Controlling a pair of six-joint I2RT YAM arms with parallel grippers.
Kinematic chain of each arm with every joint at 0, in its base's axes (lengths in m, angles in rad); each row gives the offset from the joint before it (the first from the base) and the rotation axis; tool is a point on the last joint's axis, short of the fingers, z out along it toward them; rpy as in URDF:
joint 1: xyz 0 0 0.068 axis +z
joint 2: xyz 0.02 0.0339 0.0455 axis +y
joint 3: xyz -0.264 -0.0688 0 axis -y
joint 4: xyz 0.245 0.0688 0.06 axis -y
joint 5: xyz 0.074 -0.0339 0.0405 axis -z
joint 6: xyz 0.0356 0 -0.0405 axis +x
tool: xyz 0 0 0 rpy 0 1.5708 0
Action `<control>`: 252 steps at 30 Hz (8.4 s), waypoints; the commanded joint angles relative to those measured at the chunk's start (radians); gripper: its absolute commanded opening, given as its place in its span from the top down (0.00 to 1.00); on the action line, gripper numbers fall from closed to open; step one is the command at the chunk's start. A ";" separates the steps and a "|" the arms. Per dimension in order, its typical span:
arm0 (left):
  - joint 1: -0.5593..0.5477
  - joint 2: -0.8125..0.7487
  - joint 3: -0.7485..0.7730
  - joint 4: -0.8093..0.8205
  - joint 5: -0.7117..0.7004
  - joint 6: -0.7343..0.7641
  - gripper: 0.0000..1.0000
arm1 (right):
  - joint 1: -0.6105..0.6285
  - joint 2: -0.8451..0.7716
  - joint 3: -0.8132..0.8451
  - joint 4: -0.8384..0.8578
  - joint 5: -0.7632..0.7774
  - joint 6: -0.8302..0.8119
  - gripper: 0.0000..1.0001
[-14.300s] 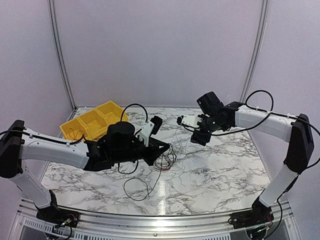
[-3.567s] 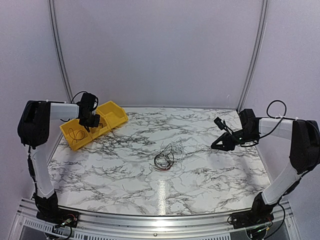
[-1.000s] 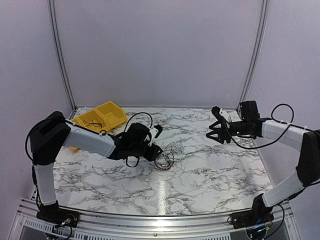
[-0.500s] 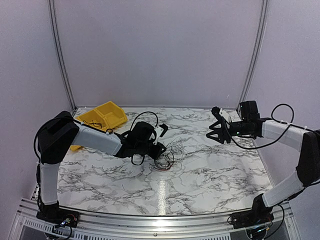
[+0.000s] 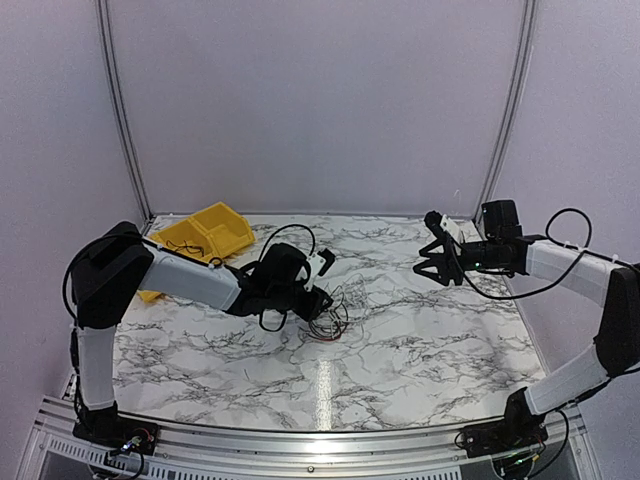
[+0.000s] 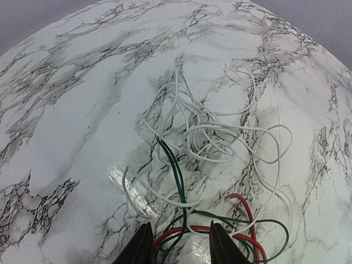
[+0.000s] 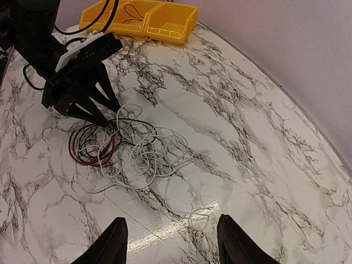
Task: Untangle the cables
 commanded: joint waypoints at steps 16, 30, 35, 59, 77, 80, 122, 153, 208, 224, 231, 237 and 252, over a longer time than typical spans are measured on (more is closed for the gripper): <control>0.012 0.059 0.119 -0.131 0.012 0.051 0.85 | 0.014 0.020 0.014 -0.014 -0.043 0.008 0.45; 0.012 -0.007 0.033 -0.094 0.012 0.048 1.00 | 0.014 0.023 0.013 -0.017 -0.028 0.003 0.45; 0.001 -0.070 0.026 -0.103 -0.004 0.040 1.00 | 0.080 0.003 -0.007 0.080 0.075 0.126 0.48; -0.051 -0.338 -0.120 -0.058 -0.053 -0.159 1.00 | 0.457 0.382 0.235 0.127 0.255 0.260 0.27; -0.052 -0.588 -0.165 -0.174 -0.179 -0.115 1.00 | 0.458 0.665 0.336 0.077 0.447 0.277 0.91; -0.053 -0.656 -0.093 -0.248 -0.229 -0.065 1.00 | 0.442 0.689 0.333 0.066 0.473 0.291 0.95; 0.158 -0.850 0.088 -0.470 -0.435 0.004 1.00 | 0.226 0.038 0.318 -0.148 0.167 0.207 0.31; 0.478 -0.557 0.437 -0.594 -0.300 0.073 1.00 | 0.044 -0.156 -0.039 0.128 0.091 0.091 0.22; 0.799 -0.450 0.199 -0.494 -0.197 0.002 1.00 | 0.048 -0.077 0.011 0.025 0.074 0.017 0.24; 0.798 -0.219 0.128 -0.463 -0.110 -0.061 1.00 | 0.053 -0.041 0.012 0.016 0.084 0.004 0.24; 0.776 -0.141 0.160 -0.476 -0.170 -0.098 0.99 | 0.065 -0.006 0.019 0.007 0.086 -0.002 0.25; 0.764 -0.099 0.178 -0.493 -0.160 -0.100 1.00 | 0.075 0.010 0.021 -0.001 0.081 -0.006 0.25; 0.739 -0.215 0.155 -0.553 -0.275 -0.098 0.70 | 0.088 0.010 0.025 -0.002 0.086 0.001 0.25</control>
